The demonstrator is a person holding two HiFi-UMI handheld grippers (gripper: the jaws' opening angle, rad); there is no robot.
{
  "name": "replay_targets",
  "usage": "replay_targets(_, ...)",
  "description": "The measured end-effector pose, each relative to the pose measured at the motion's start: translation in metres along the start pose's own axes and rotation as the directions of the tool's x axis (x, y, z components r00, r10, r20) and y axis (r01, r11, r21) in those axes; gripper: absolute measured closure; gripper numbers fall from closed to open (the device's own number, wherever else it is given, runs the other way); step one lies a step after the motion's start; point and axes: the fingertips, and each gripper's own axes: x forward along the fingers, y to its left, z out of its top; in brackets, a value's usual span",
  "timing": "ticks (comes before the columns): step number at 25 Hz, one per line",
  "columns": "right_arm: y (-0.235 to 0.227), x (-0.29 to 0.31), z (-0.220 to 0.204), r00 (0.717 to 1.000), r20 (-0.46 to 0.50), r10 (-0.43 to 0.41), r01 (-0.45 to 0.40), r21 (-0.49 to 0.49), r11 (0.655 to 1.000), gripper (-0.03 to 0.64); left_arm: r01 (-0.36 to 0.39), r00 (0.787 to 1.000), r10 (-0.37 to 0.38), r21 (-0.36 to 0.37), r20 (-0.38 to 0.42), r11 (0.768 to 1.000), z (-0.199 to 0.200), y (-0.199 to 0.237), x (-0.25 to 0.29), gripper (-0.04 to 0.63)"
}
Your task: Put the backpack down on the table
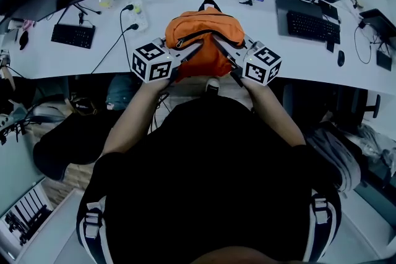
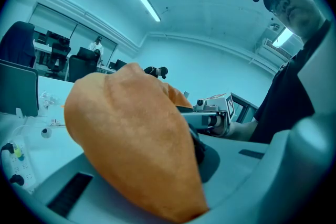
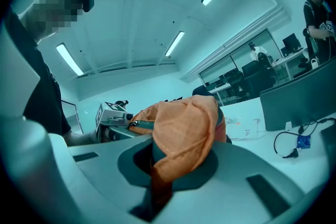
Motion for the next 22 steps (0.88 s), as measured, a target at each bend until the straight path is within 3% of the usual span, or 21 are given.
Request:
replay_targets(9,-0.023,-0.003,0.012,1.0,-0.002,0.028,-0.028,-0.005,1.0,0.584,-0.038,0.999,0.038,-0.002,0.003,0.999,0.014,0.009,0.02,0.563)
replay_targets(22,-0.052,-0.001,0.025,0.996,-0.024,0.087,-0.087,-0.007,0.996,0.586,-0.093,0.995,0.095,-0.061,0.03,0.994,0.029,0.024,0.042,0.565)
